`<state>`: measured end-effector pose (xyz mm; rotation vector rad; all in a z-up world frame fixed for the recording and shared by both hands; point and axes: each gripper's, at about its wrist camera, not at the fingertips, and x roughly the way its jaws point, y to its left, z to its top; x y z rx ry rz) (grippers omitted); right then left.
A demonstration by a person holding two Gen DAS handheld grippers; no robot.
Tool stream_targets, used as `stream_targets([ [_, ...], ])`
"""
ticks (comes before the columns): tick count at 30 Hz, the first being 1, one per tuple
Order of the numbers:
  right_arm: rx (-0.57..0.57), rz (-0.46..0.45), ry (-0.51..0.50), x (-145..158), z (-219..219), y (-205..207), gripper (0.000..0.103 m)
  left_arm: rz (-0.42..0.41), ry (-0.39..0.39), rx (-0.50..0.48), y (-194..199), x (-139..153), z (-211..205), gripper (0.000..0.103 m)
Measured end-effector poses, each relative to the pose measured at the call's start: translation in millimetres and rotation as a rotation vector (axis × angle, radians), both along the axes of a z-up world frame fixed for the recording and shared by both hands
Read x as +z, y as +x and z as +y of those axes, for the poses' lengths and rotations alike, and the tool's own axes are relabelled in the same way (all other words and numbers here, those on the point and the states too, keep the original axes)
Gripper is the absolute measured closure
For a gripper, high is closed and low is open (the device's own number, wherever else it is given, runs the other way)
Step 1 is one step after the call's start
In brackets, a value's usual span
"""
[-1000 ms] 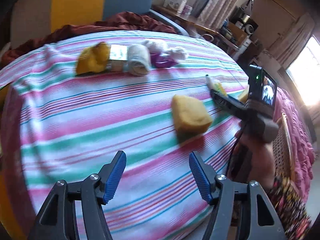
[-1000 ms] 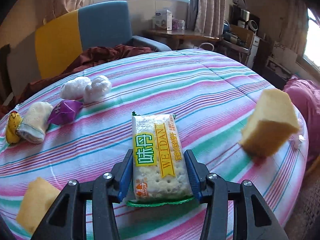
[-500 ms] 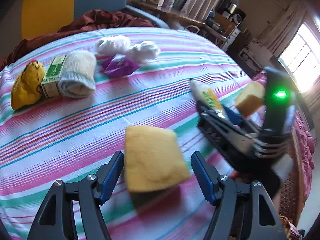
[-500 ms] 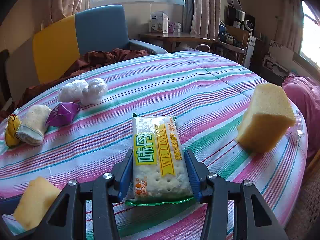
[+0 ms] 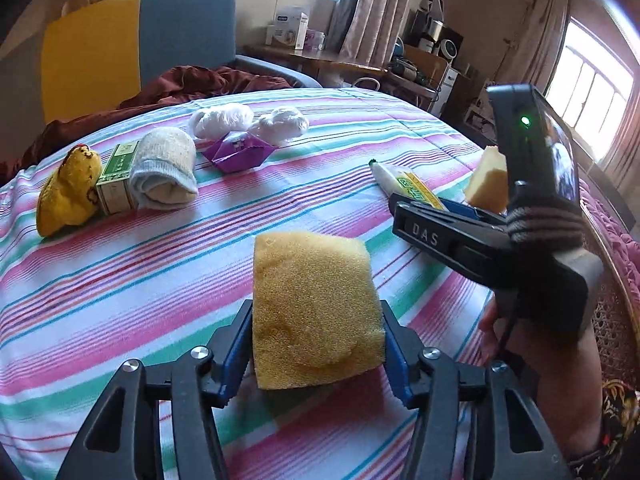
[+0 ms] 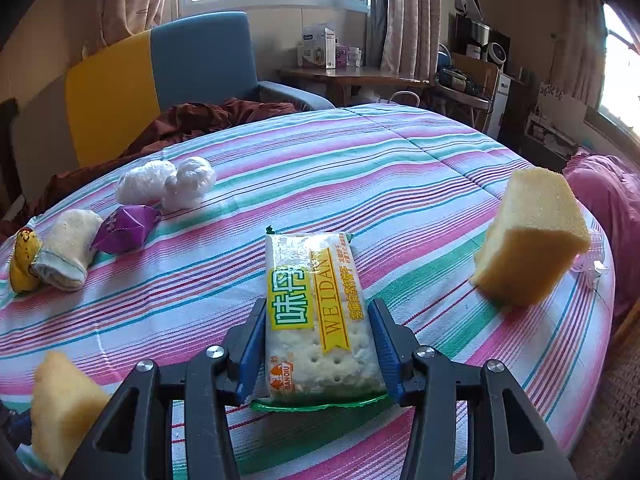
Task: Organize objects
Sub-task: 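Carry the yellow sponge and WEIDA packet over the gold tray with both grippers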
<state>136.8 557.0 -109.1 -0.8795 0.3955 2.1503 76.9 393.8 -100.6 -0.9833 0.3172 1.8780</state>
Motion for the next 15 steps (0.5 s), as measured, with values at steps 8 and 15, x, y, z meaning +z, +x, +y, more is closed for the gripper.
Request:
stream_targets([
  [8, -0.002, -0.014, 0.016, 0.1, -1.5, -1.3, 0.053, -0.060, 0.012, 0.060, -3.9, 4.6, -17.9, 0.047],
  [15, -0.004, -0.026, 0.030, 0.5, -2.3, -2.0, 0.053, -0.092, 0.011, 0.096, -4.1, 10.6, -46.7, 0.047],
])
